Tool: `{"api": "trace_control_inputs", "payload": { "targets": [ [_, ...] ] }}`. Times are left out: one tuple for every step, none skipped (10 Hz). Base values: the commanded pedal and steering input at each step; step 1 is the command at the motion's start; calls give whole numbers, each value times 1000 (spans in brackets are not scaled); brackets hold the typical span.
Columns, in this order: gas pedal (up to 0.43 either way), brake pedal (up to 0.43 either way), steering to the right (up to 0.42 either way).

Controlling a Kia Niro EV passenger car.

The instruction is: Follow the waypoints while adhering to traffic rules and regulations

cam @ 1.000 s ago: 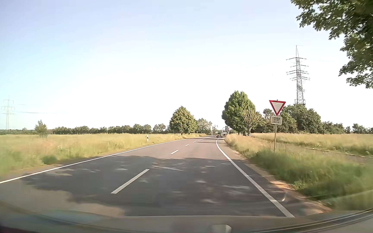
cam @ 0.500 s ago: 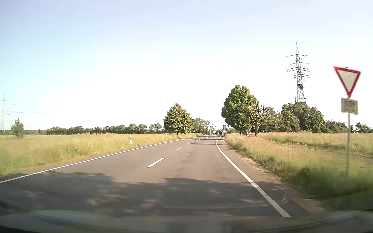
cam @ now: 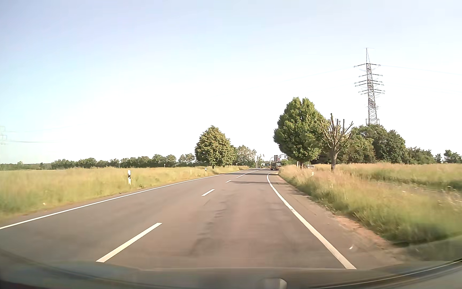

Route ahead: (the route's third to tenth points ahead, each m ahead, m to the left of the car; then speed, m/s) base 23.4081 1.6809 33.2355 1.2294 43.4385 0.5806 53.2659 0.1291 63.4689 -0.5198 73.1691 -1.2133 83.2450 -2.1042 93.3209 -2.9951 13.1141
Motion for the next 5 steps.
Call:
{"api": "trace_control_inputs", "payload": {
  "targets": [
    [28, 30, 9],
    [28, 30, 9],
    [39, 30, 9],
    [39, 30, 9],
    [47, 30, 9]
  ]
}}
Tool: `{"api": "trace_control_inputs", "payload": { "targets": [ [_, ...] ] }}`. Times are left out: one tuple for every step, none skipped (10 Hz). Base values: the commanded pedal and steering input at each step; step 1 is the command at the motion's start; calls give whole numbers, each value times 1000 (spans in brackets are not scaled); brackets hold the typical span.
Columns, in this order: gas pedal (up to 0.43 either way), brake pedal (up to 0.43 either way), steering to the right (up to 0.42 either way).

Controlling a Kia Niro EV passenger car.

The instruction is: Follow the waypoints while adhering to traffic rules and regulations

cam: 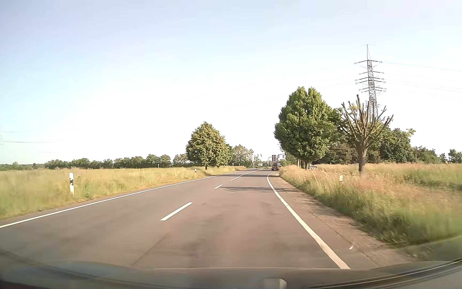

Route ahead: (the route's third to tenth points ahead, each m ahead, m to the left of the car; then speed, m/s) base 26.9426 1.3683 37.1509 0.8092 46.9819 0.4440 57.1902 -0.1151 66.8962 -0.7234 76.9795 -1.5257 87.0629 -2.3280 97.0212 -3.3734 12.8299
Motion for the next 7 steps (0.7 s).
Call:
{"api": "trace_control_inputs", "payload": {
  "targets": [
    [47, 30, 8],
    [47, 30, 8],
    [47, 30, 8],
    [59, 30, 8],
    [59, 30, 8],
    [59, 30, 8],
    [59, 30, 8]
  ]
}}
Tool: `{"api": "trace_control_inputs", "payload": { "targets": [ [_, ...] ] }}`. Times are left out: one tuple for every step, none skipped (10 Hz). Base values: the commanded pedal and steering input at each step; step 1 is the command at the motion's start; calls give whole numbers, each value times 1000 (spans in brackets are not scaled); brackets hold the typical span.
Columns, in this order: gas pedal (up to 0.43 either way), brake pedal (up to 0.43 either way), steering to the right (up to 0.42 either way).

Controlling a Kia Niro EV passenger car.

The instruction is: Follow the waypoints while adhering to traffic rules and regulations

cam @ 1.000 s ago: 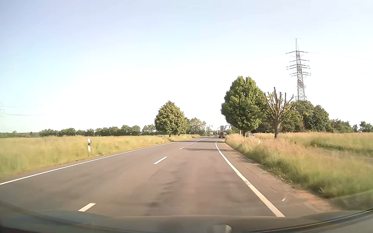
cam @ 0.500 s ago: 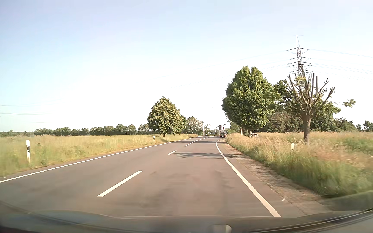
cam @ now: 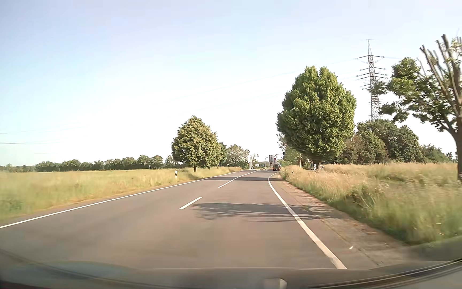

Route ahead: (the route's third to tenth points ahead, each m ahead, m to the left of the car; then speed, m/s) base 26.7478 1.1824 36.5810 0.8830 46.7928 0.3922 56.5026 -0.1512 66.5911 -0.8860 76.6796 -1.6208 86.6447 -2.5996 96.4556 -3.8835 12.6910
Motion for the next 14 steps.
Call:
{"api": "trace_control_inputs", "payload": {
  "targets": [
    [59, 30, 8],
    [67, 30, 8],
    [67, 30, 8],
    [67, 30, 8],
    [67, 30, 9],
    [67, 30, 9],
    [67, 30, 9],
    [67, 30, 8],
    [67, 30, 8],
    [67, 30, 8],
    [67, 30, 8],
    [67, 30, 8],
    [67, 30, 8],
    [67, 30, 8]
  ]
}}
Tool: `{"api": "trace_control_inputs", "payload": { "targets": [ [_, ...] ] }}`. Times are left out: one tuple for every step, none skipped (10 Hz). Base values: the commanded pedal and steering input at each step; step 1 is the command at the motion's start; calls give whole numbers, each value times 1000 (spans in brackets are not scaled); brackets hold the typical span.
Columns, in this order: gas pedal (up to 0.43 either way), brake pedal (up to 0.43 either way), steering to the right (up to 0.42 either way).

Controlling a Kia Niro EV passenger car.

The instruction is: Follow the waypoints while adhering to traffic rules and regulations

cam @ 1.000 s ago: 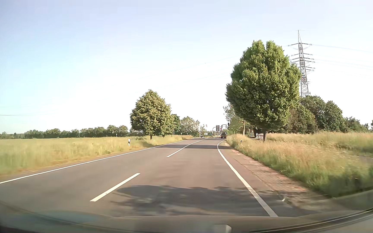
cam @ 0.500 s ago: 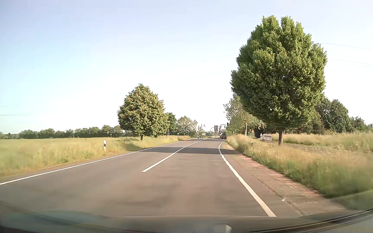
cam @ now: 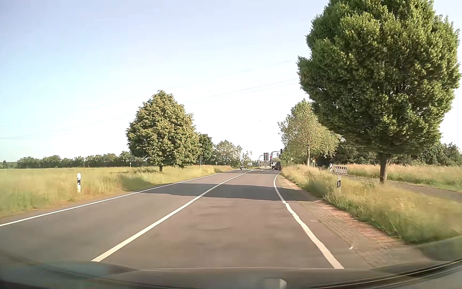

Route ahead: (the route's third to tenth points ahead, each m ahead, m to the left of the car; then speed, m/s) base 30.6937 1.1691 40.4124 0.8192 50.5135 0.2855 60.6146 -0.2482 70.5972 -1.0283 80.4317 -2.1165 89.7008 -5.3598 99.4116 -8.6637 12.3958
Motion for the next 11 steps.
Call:
{"api": "trace_control_inputs", "payload": {
  "targets": [
    [67, 30, 8],
    [67, 30, 7],
    [67, 30, 7],
    [67, 30, 7],
    [67, 30, 6],
    [67, 30, 6],
    [67, 30, 6],
    [67, 30, 6],
    [67, 30, 5],
    [67, 30, 5],
    [67, 30, 4]
  ]
}}
